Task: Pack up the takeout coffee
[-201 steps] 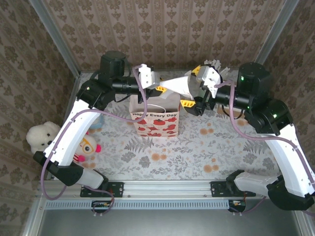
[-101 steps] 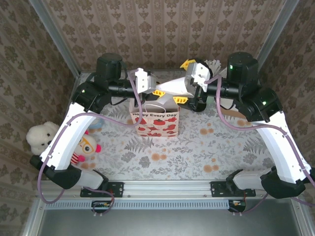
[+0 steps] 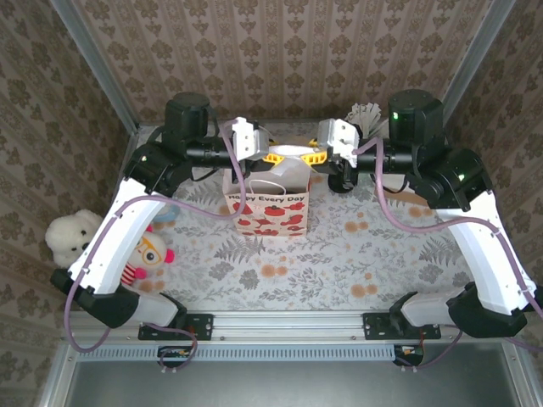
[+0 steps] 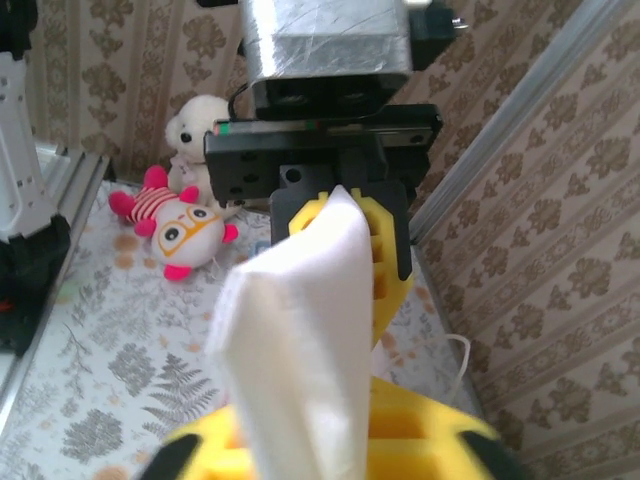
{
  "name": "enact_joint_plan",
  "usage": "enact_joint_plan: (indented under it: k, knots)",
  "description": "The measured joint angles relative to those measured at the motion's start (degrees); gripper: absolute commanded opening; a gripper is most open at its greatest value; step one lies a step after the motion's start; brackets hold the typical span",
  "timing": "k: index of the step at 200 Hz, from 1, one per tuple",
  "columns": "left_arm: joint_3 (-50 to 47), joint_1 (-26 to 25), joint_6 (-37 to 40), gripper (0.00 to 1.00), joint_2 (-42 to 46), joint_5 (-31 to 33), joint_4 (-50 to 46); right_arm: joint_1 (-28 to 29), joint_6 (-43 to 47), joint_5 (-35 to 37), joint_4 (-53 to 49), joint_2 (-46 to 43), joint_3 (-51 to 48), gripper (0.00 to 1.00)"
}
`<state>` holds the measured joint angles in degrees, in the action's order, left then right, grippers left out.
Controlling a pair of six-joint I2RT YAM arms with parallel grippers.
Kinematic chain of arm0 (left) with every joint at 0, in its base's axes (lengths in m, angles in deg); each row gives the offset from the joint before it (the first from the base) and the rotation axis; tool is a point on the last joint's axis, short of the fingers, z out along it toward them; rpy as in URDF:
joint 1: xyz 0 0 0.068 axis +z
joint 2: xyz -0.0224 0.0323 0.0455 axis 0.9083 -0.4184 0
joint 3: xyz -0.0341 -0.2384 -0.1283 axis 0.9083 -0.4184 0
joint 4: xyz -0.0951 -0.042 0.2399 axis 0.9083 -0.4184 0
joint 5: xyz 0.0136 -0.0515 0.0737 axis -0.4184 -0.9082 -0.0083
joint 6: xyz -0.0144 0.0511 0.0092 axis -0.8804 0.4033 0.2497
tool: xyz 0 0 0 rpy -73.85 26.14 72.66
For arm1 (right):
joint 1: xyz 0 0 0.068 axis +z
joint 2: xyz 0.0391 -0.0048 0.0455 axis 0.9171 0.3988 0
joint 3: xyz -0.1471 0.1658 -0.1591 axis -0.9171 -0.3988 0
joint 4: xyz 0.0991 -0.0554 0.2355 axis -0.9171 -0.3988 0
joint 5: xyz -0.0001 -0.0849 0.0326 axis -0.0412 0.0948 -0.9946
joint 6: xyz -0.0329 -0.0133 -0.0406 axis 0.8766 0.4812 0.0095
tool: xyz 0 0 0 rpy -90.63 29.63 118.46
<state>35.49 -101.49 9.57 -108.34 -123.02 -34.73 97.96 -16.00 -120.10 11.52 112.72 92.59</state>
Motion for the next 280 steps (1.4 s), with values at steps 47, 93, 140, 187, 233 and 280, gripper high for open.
enact_joint_plan:
  k: [47,93,140,187,233,280]
  knots:
    - [-7.74,0.31,-3.19,0.22,5.99,4.26,6.03,0.20,-3.43,0.70,5.29,-1.07,-3.54,0.00]
    - [-15.85,1.25,-10.23,0.64,13.03,13.16,13.51,0.48,-7.87,2.91,7.32,1.22,-1.14,0.00]
    - [-27.47,3.58,-21.31,0.97,24.22,35.74,20.17,0.72,-8.66,5.51,6.73,7.63,2.01,0.00]
    - [-32.57,4.55,-31.52,1.00,31.01,56.70,20.55,2.47,-5.29,8.87,1.46,13.99,8.50,0.00]
    - [-29.09,6.43,-45.31,1.00,25.24,67.17,18.40,5.11,-2.51,11.96,-5.05,19.45,12.63,0.00]
    - [-31.15,13.16,-58.82,1.00,20.61,66.38,14.43,7.45,0.70,19.15,-10.40,24.61,13.33,0.00]
